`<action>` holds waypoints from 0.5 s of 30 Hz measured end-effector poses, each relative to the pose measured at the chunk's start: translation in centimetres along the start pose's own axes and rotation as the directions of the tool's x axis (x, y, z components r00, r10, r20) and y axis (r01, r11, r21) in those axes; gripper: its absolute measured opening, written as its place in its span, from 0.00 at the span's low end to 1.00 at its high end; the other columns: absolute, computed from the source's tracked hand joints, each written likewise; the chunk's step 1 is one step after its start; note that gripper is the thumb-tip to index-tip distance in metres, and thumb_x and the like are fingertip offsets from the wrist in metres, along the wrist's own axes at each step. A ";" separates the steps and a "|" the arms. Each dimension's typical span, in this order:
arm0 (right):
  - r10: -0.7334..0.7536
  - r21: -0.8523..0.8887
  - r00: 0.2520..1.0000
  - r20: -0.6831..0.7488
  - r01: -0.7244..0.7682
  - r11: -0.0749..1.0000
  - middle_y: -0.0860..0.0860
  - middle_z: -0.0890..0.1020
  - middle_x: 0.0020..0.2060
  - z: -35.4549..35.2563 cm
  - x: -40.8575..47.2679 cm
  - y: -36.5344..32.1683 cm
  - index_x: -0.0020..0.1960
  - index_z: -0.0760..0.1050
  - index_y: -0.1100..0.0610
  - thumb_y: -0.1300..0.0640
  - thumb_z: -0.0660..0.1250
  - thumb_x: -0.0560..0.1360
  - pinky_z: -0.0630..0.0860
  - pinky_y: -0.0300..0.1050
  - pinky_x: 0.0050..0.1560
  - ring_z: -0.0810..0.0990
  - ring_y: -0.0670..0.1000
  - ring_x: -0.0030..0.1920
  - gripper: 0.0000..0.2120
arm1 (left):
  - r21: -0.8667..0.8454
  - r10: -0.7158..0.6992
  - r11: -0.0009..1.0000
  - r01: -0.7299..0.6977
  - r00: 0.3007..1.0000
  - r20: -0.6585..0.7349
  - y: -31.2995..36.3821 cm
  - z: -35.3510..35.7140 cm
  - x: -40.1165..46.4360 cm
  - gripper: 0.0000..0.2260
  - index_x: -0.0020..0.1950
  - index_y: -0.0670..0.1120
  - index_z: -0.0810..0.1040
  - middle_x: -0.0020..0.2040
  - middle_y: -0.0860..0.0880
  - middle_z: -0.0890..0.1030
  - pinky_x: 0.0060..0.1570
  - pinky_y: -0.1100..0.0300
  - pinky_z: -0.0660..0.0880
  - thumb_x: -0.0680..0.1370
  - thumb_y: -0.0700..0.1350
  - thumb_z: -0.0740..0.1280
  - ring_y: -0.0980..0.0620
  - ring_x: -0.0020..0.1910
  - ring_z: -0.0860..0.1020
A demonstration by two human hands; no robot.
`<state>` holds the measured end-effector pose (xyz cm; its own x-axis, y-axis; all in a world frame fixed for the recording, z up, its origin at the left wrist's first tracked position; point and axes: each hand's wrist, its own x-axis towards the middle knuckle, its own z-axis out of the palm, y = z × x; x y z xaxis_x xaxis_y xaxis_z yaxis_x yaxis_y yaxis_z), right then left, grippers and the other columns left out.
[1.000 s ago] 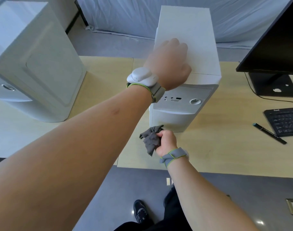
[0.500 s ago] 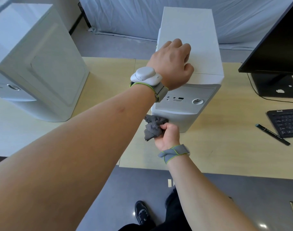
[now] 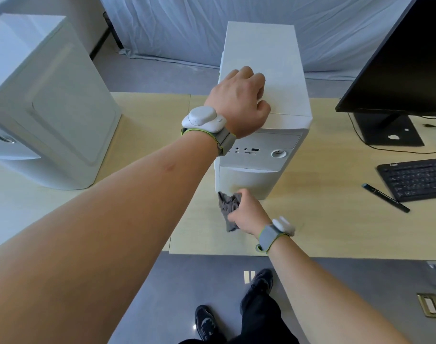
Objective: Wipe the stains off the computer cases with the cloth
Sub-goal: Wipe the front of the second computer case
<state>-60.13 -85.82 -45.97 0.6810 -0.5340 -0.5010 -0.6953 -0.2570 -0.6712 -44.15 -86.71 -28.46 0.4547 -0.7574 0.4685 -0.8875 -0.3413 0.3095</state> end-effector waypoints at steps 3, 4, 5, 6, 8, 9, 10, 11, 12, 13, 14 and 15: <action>-0.255 -0.424 0.966 0.040 0.247 0.871 0.54 0.78 0.50 0.0 0.7 0.6 0.62 0.72 0.49 0.65 0.62 0.71 0.78 0.52 0.49 0.76 0.59 0.50 0.21 | -0.003 0.003 1.000 -0.003 1.000 0.000 -0.1 0.0 0.0 0.08 0.47 0.48 0.74 0.47 0.52 0.75 0.42 0.54 0.73 0.73 0.49 0.60 0.48 0.48 0.72; -0.274 -0.427 0.961 0.036 0.263 0.865 0.53 0.79 0.51 0.4 1.0 1.0 0.58 0.77 0.47 0.65 0.61 0.71 0.77 0.52 0.53 0.75 0.59 0.53 0.21 | -0.004 0.002 1.000 -0.002 1.000 0.002 -0.1 0.0 -0.1 0.08 0.47 0.48 0.74 0.47 0.52 0.75 0.42 0.54 0.73 0.73 0.50 0.60 0.48 0.48 0.72; -0.288 -0.425 0.957 -0.002 0.260 0.867 0.51 0.79 0.53 0.7 1.2 1.5 0.56 0.79 0.47 0.66 0.60 0.70 0.75 0.52 0.55 0.73 0.58 0.57 0.21 | -0.007 0.002 1.000 -0.002 1.000 0.000 0.0 0.0 -0.1 0.08 0.47 0.48 0.74 0.47 0.52 0.75 0.43 0.55 0.73 0.73 0.50 0.60 0.48 0.48 0.72; -0.292 -0.429 0.955 -0.049 0.244 0.870 0.50 0.78 0.57 1.3 1.6 2.0 0.54 0.81 0.46 0.67 0.61 0.70 0.74 0.52 0.56 0.70 0.58 0.61 0.21 | -0.003 -0.002 1.000 0.002 1.000 0.000 -0.1 0.0 0.0 0.08 0.46 0.48 0.74 0.47 0.52 0.75 0.43 0.55 0.73 0.73 0.50 0.60 0.48 0.48 0.72; -0.307 -0.480 0.936 -0.174 0.191 0.856 0.50 0.74 0.62 2.6 1.9 2.8 0.55 0.82 0.44 0.66 0.64 0.70 0.71 0.52 0.55 0.67 0.59 0.62 0.22 | -0.006 -0.005 1.000 0.005 1.000 -0.001 -0.1 0.0 -0.1 0.08 0.46 0.48 0.74 0.47 0.52 0.75 0.42 0.55 0.73 0.72 0.50 0.60 0.48 0.48 0.72; -0.314 -0.512 0.923 -0.224 0.163 0.843 0.50 0.73 0.62 3.4 2.2 3.1 0.57 0.81 0.43 0.66 0.66 0.69 0.69 0.52 0.53 0.67 0.60 0.60 0.24 | -0.006 -0.006 1.000 0.006 1.000 -0.001 -0.2 0.1 -0.1 0.08 0.46 0.48 0.74 0.47 0.52 0.75 0.42 0.55 0.73 0.72 0.50 0.60 0.49 0.47 0.72; -0.302 -0.534 0.914 -0.270 0.119 0.837 0.51 0.72 0.60 3.9 2.1 3.2 0.60 0.79 0.41 0.66 0.66 0.68 0.68 0.52 0.52 0.67 0.60 0.57 0.27 | -0.009 -0.007 1.000 0.007 1.000 -0.004 -0.2 0.1 -0.1 0.08 0.46 0.48 0.74 0.46 0.52 0.75 0.42 0.55 0.73 0.72 0.50 0.60 0.49 0.47 0.72; -0.262 -0.527 0.912 -0.316 0.060 0.847 0.52 0.72 0.60 4.5 2.1 3.3 0.63 0.76 0.41 0.65 0.67 0.67 0.68 0.53 0.51 0.68 0.60 0.56 0.29 | -0.012 -0.007 1.000 0.007 1.000 -0.007 -0.1 0.1 -0.1 0.08 0.46 0.48 0.74 0.46 0.52 0.74 0.41 0.55 0.73 0.72 0.50 0.60 0.49 0.47 0.72; -0.183 -0.482 0.909 -0.374 -0.022 0.876 0.52 0.71 0.60 4.8 2.0 3.2 0.64 0.73 0.44 0.63 0.68 0.68 0.68 0.54 0.52 0.68 0.61 0.57 0.28 | -0.014 -0.007 1.000 0.007 1.000 -0.007 -0.1 0.1 -0.1 0.08 0.46 0.48 0.74 0.46 0.52 0.74 0.41 0.55 0.73 0.72 0.50 0.60 0.49 0.47 0.72; -0.077 -0.389 0.893 -0.443 -0.114 0.914 0.53 0.71 0.61 5.1 1.9 3.1 0.64 0.71 0.48 0.59 0.69 0.68 0.69 0.54 0.55 0.68 0.61 0.59 0.25 | -0.012 -0.009 1.000 0.009 1.000 -0.006 -0.1 0.1 -0.1 0.08 0.46 0.48 0.74 0.46 0.52 0.74 0.41 0.55 0.73 0.72 0.50 0.60 0.49 0.47 0.72; 0.046 -0.268 0.865 -0.500 -0.205 0.941 0.54 0.71 0.61 5.0 1.7 2.9 0.62 0.70 0.52 0.55 0.70 0.69 0.70 0.55 0.57 0.69 0.61 0.60 0.22 | -0.012 -0.010 1.000 0.010 1.000 -0.006 0.0 0.0 0.0 0.08 0.46 0.48 0.74 0.46 0.52 0.74 0.41 0.55 0.73 0.72 0.50 0.60 0.49 0.47 0.72; 0.162 -0.145 0.839 -0.519 -0.273 0.951 0.56 0.72 0.60 5.1 1.7 2.7 0.59 0.69 0.54 0.50 0.70 0.70 0.71 0.56 0.58 0.69 0.62 0.60 0.21 | -0.008 -0.010 1.000 0.010 1.000 -0.005 -0.1 0.1 0.0 0.08 0.46 0.48 0.74 0.46 0.52 0.74 0.41 0.55 0.73 0.72 0.50 0.60 0.49 0.47 0.72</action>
<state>-59.70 -83.34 -51.42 0.3397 -0.9079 -0.2456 -0.8806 -0.2153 -0.4221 -44.09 -86.71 -28.55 0.4639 -0.7510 0.4699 -0.8823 -0.3441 0.3210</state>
